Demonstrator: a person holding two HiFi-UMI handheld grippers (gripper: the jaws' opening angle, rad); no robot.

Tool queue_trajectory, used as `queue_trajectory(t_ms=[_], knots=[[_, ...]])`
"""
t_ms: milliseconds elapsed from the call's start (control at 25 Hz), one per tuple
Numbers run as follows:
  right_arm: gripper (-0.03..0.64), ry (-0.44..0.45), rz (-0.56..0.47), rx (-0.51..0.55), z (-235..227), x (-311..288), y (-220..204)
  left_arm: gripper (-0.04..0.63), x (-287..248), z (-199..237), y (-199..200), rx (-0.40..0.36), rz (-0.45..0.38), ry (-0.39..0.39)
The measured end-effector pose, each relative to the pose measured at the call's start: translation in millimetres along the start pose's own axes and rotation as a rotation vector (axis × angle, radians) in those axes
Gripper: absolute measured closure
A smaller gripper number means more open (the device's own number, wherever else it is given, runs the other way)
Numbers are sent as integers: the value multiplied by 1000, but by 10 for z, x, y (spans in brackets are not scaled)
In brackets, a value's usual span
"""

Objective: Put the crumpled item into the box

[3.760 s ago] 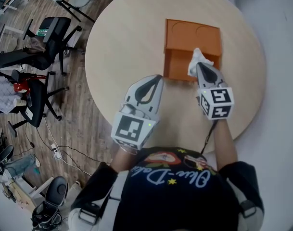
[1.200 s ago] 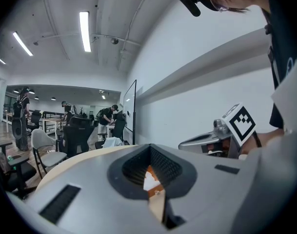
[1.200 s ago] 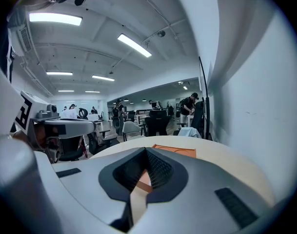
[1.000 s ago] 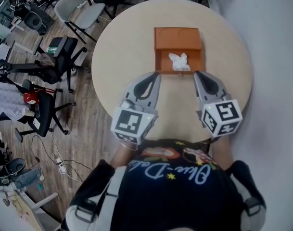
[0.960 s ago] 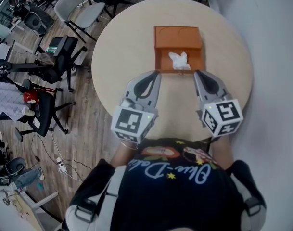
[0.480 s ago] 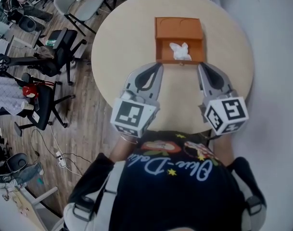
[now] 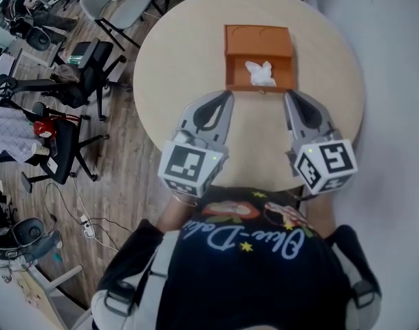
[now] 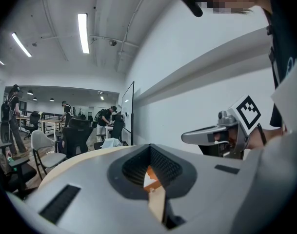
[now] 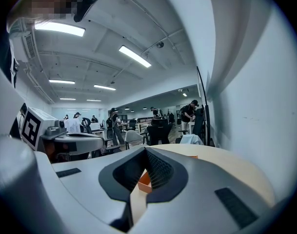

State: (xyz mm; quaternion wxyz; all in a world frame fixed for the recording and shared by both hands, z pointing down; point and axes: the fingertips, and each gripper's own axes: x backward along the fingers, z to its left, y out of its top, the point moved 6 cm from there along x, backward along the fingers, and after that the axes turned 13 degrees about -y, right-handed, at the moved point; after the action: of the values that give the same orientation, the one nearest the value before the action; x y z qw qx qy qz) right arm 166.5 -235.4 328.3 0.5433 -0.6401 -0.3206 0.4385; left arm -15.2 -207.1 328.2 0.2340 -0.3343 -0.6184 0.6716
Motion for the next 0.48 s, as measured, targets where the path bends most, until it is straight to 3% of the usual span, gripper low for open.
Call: queue_trajectory(t_ms=[480], knots=[[618, 14, -7, 22, -51, -7, 15, 604, -43, -8, 11, -4, 2, 1]])
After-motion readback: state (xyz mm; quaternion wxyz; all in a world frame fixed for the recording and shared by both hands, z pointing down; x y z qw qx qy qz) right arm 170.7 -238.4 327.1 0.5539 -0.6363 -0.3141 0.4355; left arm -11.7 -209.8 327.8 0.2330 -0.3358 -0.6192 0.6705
